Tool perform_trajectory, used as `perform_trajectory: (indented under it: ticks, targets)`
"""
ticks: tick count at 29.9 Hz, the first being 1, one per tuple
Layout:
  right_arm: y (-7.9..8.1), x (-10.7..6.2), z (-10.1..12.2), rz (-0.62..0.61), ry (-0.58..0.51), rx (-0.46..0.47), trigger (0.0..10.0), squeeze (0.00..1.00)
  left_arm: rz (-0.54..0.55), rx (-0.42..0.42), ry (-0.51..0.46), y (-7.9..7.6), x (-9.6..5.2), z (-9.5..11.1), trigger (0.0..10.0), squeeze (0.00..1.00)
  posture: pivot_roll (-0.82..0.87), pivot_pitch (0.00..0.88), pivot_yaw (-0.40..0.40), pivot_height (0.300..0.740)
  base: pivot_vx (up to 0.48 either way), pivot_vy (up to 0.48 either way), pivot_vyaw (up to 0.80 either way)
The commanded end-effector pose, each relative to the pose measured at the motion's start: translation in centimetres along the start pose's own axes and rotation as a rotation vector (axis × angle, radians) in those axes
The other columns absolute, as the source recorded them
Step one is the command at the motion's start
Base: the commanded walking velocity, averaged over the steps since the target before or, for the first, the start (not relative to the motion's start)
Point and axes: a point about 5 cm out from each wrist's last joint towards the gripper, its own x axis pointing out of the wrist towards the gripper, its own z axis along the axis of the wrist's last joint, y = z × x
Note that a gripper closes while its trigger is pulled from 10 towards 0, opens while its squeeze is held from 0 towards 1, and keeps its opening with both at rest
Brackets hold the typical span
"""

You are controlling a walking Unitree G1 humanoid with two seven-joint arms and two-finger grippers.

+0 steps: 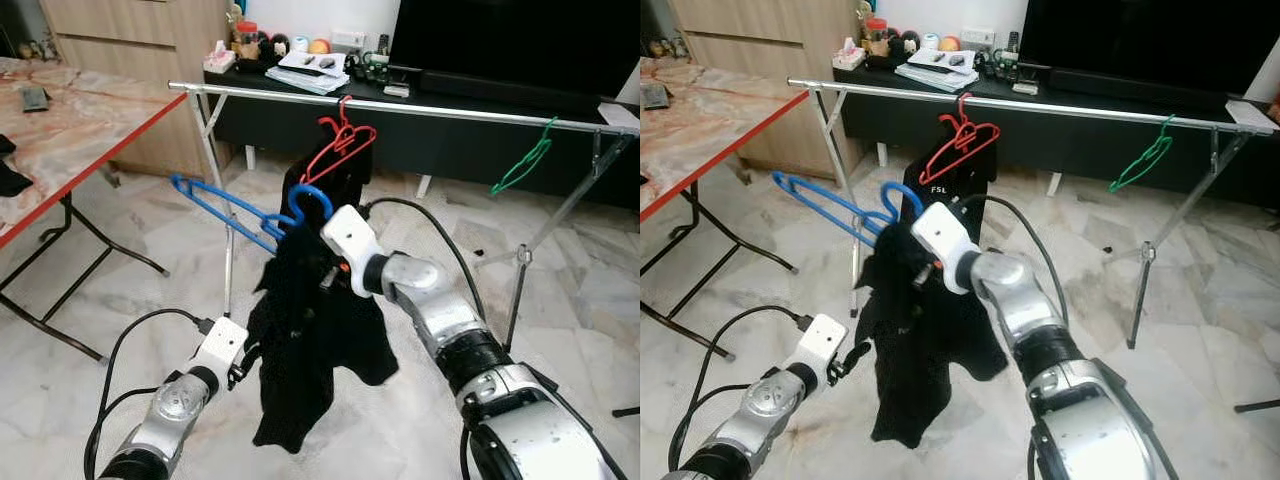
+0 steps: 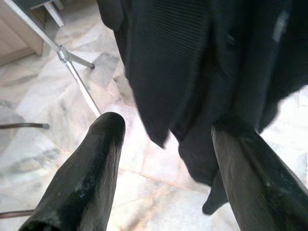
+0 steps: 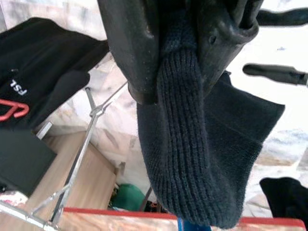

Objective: Hang hanger

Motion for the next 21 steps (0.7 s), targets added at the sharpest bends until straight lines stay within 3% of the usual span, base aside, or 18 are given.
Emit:
perform_trajectory:
  ticks: [1,12,14,15,21]
  targets:
    - [-0.3,0.2,2.4,-0.014,-0.075,-0.017,0.0,0.0,-0.031,0.032,0.003,-0.4,0.1,-0.1,10.0,0.0,0.09,0.081,-0.074,0.74,0.0,0.0,0.0]
    - [0.6,0.5,3.5,0.019,-0.104,-0.021,0.0,0.0,0.012,0.081,0.024,-0.2,0.5,-0.1,10.0,0.0,0.08,0.078,-0.076,0.74,0.0,0.0,0.0]
    - [0.6,0.4,3.6,0.017,-0.105,-0.021,0.0,0.0,0.032,0.101,0.036,-0.1,0.5,-0.3,10.0,0.0,0.08,0.078,-0.075,0.74,0.0,0.0,0.0]
    - [0.7,0.4,3.8,0.022,-0.112,-0.019,0.0,0.0,0.054,0.164,0.063,0.1,0.5,-0.5,10.0,0.0,0.08,0.078,-0.075,0.74,0.0,0.0,0.0]
    - [1.0,0.4,3.9,0.035,-0.116,-0.026,0.0,0.0,0.148,0.204,0.085,0.7,0.5,-0.5,10.0,0.0,0.08,0.077,-0.078,0.74,0.0,0.0,0.0]
